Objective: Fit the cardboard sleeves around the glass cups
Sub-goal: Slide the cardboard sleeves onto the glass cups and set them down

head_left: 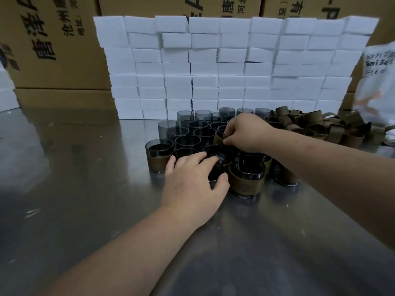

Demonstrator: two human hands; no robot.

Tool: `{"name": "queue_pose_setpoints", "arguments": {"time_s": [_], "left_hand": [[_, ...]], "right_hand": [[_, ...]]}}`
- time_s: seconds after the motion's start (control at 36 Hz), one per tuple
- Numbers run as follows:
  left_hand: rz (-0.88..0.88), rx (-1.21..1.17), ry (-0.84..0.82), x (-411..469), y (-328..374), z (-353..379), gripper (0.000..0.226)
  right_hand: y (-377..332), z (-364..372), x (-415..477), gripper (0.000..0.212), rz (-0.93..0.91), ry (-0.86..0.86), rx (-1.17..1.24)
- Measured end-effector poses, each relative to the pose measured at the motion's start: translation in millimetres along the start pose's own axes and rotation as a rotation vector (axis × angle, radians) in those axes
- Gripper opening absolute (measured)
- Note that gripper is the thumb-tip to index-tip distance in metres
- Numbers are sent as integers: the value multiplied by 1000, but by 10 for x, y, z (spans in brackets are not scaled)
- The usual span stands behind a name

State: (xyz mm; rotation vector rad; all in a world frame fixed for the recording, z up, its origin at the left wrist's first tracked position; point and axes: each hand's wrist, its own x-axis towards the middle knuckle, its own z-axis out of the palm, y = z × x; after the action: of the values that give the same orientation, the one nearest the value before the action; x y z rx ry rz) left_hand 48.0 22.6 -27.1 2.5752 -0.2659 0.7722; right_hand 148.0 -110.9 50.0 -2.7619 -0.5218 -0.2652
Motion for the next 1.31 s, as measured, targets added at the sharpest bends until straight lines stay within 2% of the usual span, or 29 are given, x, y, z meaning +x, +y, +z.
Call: {"name": "queue_pose_setpoints", "arguments": {"time_s": [0.19, 0.33, 0.42, 0.5, 0.56, 0.61, 0.67, 0.75, 0.83, 0.89, 0.94, 1.06, 1.11, 1.31], "left_hand": [[3, -1, 10, 4, -2, 10, 52], [4, 1, 24, 6, -5, 14, 50], [9, 0, 30, 3, -6, 10, 51], [10, -2, 28, 5, -7, 9, 52], [8, -7, 26, 1, -7, 8, 52], [9, -12, 27, -1, -3, 6, 52], [12, -10, 31, 4, -1, 7, 52], [7, -7, 35, 8, -1, 15, 51], [7, -13, 40, 4, -3, 18, 52], [7, -18, 39, 4, -5, 21, 50], [8, -22, 41, 6, -5, 23, 49], [8, -15, 46, 7, -4, 19, 52], [5, -14, 43, 6, -3, 19, 51], [3, -21, 41, 12, -3, 22, 49]], "right_hand": [[100, 27, 61, 13, 1, -123, 35], [116, 67, 50, 28, -26, -148, 19], [182, 18, 33, 29, -29, -75, 110], [362, -146, 51, 29, 39, 90, 161], [556, -305, 83, 31, 107, 212, 112], [808, -461, 115, 35, 201, 262, 67], [1104, -562, 118, 38, 304, 205, -56], [1508, -589, 54, 40, 419, -72, -395], [1830, -500, -44, 61, 434, -286, -566], [1955, -439, -69, 68, 431, -294, -516], [2024, -378, -56, 71, 428, -229, -461], [1979, -316, -35, 80, 334, -174, -495], [1942, -302, -15, 76, 291, -211, -534], [1871, -431, 21, 30, 339, -200, -509]]}}
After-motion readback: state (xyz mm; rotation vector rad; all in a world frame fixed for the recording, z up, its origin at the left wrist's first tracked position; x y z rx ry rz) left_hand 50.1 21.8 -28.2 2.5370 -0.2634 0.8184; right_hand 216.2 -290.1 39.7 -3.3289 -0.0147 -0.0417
